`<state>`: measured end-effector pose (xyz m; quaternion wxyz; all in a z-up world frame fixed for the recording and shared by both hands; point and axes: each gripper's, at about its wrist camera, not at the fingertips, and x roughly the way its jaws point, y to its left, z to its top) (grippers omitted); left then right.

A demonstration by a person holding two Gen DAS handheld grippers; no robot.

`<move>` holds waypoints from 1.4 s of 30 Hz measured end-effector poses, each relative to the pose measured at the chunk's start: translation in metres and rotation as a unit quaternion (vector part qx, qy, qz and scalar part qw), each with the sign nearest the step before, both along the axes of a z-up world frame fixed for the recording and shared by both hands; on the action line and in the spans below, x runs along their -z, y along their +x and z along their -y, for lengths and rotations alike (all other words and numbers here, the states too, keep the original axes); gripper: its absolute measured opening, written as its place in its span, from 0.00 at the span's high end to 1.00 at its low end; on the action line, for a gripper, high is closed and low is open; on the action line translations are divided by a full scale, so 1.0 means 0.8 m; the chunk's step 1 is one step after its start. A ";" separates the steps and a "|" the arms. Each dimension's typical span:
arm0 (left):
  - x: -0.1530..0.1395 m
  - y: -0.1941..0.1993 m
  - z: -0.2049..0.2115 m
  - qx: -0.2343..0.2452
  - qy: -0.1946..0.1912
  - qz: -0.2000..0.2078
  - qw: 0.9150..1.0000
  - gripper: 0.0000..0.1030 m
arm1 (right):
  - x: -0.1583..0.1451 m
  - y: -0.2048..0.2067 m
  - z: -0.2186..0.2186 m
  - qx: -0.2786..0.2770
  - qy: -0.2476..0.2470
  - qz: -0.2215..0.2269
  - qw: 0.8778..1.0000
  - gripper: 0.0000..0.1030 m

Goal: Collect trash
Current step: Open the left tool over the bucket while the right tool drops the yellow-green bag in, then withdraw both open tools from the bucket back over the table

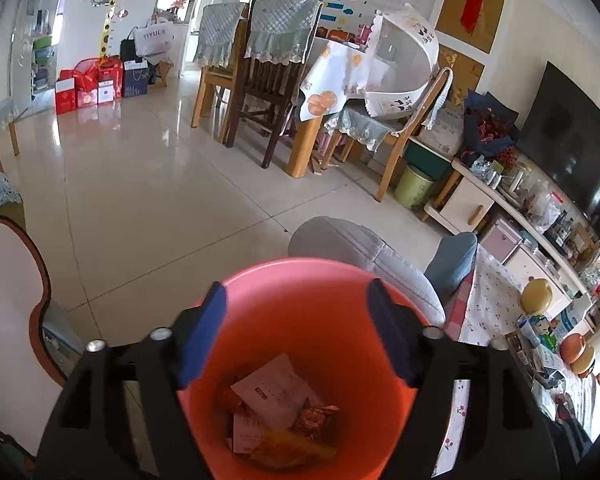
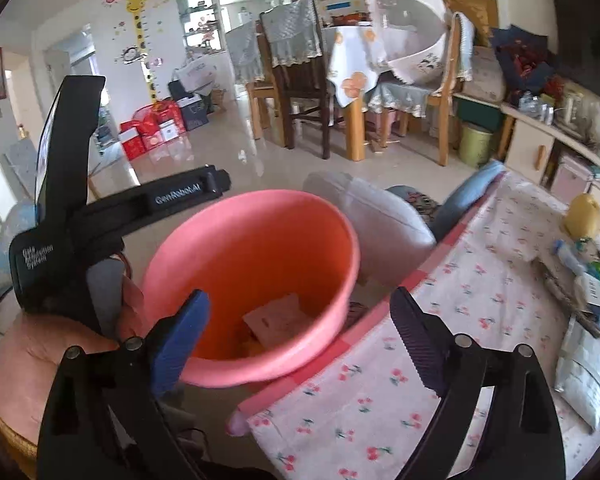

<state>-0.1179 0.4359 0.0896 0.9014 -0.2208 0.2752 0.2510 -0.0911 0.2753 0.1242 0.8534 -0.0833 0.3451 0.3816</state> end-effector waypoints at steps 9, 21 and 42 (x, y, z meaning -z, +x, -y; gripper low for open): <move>-0.004 0.008 0.030 0.023 0.030 0.009 0.999 0.16 | 0.007 -0.003 0.051 0.034 -0.009 0.003 0.999 0.09; -0.022 0.023 0.087 0.093 0.072 0.049 0.992 0.16 | 0.008 -0.023 0.109 0.048 -0.015 0.063 0.997 0.07; -0.012 0.065 0.173 0.171 0.066 -0.005 0.983 0.15 | 0.020 -0.040 0.187 0.069 -0.028 0.086 0.993 0.05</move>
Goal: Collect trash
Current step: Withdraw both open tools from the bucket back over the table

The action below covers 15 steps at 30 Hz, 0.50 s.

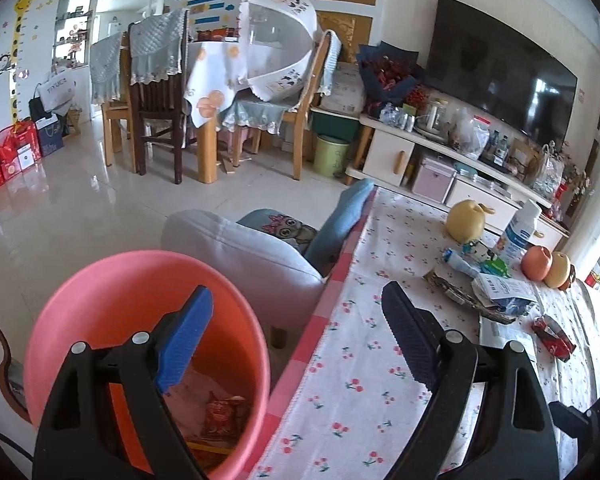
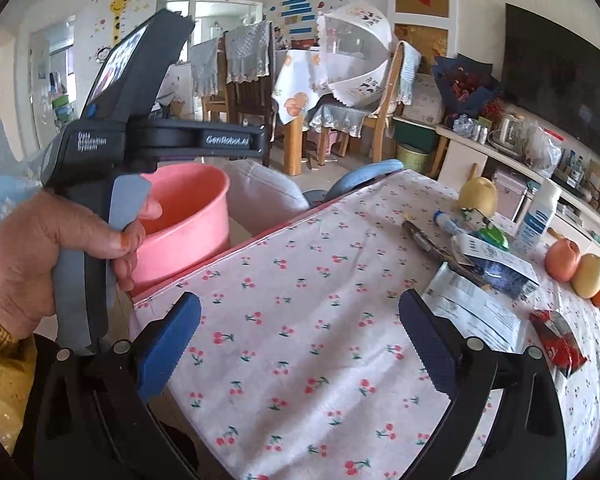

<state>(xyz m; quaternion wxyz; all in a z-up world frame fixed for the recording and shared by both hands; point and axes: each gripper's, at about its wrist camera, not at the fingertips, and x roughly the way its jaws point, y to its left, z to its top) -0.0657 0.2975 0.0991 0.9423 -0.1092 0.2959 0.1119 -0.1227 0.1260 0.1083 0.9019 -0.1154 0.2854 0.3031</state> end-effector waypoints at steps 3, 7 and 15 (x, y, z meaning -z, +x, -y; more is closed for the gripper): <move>0.002 0.005 0.015 0.008 0.002 -0.003 1.000 0.15 | -0.004 0.002 0.017 0.007 0.010 -0.001 1.000 0.05; 0.003 0.013 0.035 0.021 0.005 -0.009 1.000 0.15 | -0.007 0.005 0.040 0.016 0.012 0.001 1.000 0.05; 0.007 0.033 0.080 0.047 0.017 -0.023 0.998 0.15 | -0.007 0.016 0.084 0.043 0.014 -0.013 0.999 0.05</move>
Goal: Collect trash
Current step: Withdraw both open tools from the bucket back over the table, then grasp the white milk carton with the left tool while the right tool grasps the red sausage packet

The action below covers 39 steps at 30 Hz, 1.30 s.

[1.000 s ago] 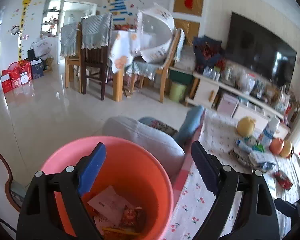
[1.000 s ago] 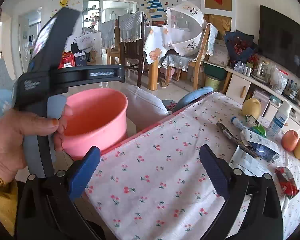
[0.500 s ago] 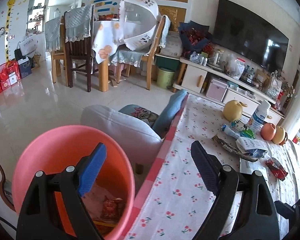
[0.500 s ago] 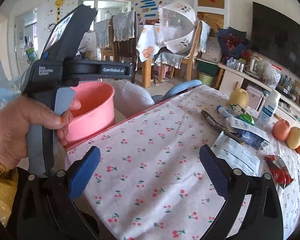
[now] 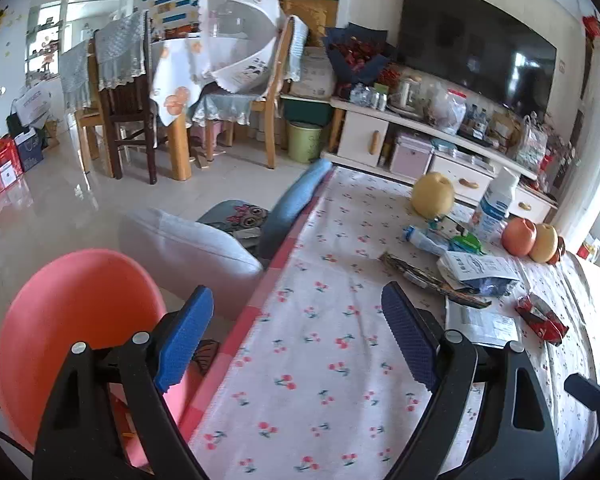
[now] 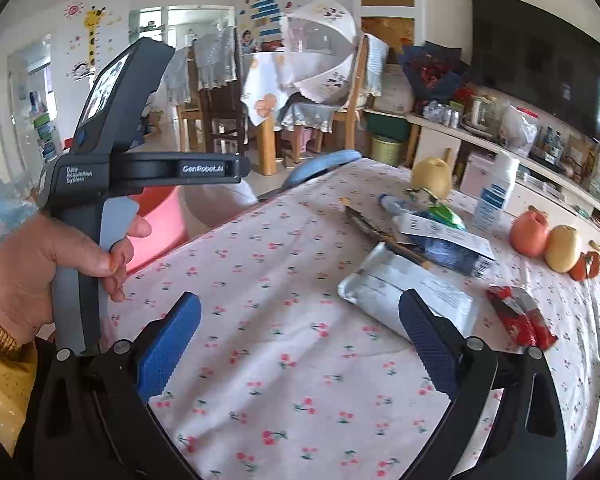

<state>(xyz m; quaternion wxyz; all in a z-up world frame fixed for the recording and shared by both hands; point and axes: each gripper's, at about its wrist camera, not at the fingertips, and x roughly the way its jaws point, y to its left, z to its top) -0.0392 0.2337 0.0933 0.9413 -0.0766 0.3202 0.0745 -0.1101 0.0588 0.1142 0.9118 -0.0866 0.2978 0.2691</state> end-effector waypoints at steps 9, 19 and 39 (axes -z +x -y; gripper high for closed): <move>0.011 0.027 0.046 0.032 -0.020 -0.017 0.999 0.15 | -0.011 0.028 0.075 0.059 0.032 -0.018 0.998 0.05; 0.023 0.057 0.103 0.064 -0.016 -0.039 0.997 0.17 | -0.011 0.074 0.188 0.171 0.054 -0.041 0.983 0.05; 0.058 0.158 0.256 0.302 0.142 -0.069 0.940 0.17 | 0.066 0.156 0.254 0.203 0.006 -0.164 0.965 0.05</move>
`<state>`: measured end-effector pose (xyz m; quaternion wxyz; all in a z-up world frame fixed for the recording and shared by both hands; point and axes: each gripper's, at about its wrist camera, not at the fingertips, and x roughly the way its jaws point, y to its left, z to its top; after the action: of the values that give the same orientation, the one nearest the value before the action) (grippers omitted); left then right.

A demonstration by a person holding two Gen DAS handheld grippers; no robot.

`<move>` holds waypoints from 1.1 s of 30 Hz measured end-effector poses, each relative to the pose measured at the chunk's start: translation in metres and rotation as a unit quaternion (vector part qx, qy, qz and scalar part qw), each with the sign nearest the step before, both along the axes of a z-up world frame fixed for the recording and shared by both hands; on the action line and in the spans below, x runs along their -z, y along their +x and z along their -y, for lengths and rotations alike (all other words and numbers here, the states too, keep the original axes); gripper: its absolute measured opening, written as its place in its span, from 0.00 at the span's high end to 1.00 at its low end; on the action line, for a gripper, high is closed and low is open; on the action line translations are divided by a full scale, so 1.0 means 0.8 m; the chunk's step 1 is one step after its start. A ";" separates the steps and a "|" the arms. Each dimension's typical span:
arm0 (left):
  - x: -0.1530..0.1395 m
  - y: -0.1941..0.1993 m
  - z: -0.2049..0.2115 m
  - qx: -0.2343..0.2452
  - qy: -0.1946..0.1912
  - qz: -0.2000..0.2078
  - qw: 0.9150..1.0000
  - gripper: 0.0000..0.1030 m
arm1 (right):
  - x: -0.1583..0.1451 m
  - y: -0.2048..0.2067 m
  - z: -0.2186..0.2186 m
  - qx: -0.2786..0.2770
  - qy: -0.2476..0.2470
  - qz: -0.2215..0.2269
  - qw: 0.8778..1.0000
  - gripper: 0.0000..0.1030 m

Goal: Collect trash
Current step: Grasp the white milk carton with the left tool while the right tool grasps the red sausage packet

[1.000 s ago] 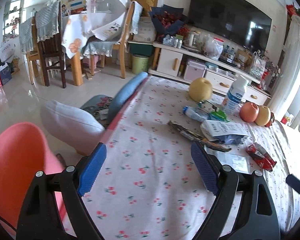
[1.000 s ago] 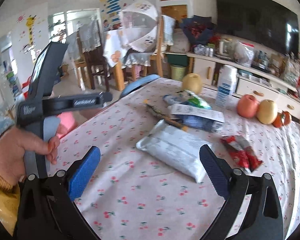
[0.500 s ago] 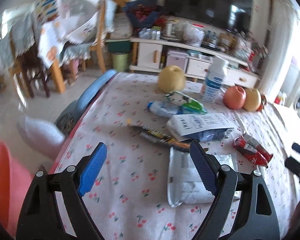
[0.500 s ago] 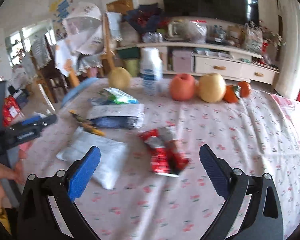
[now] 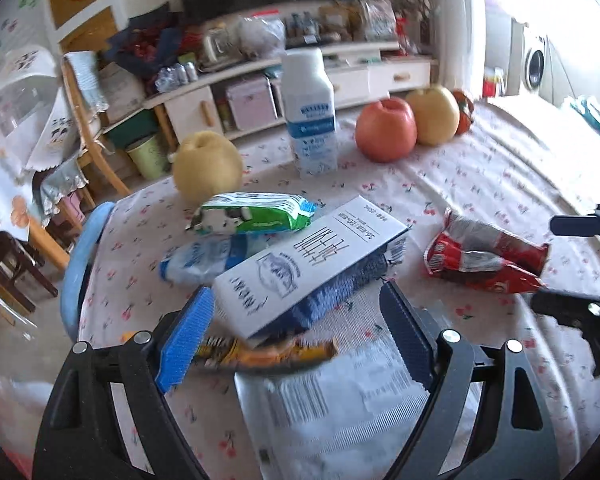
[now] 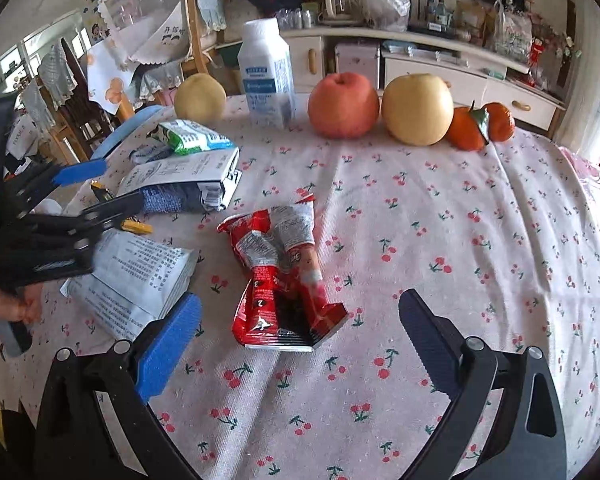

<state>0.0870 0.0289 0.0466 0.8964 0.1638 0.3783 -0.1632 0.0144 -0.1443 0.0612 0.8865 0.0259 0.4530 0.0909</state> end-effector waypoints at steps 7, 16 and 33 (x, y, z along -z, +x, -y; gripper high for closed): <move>0.021 0.048 0.000 -0.008 -0.004 -0.049 0.999 0.17 | 0.006 0.003 0.009 0.006 0.015 -0.022 1.000 0.05; 0.032 0.055 0.016 -0.010 -0.008 -0.081 0.997 0.14 | -0.001 0.001 0.014 0.008 0.025 -0.018 0.999 0.05; 0.038 0.050 0.044 -0.018 0.020 -0.065 0.998 0.14 | 0.014 0.018 0.012 0.009 0.024 -0.026 0.999 0.05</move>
<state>0.1266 -0.0066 0.0158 0.8692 0.1642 0.4415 -0.1501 0.0286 -0.1541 0.0502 0.8746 0.0533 0.4729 0.0929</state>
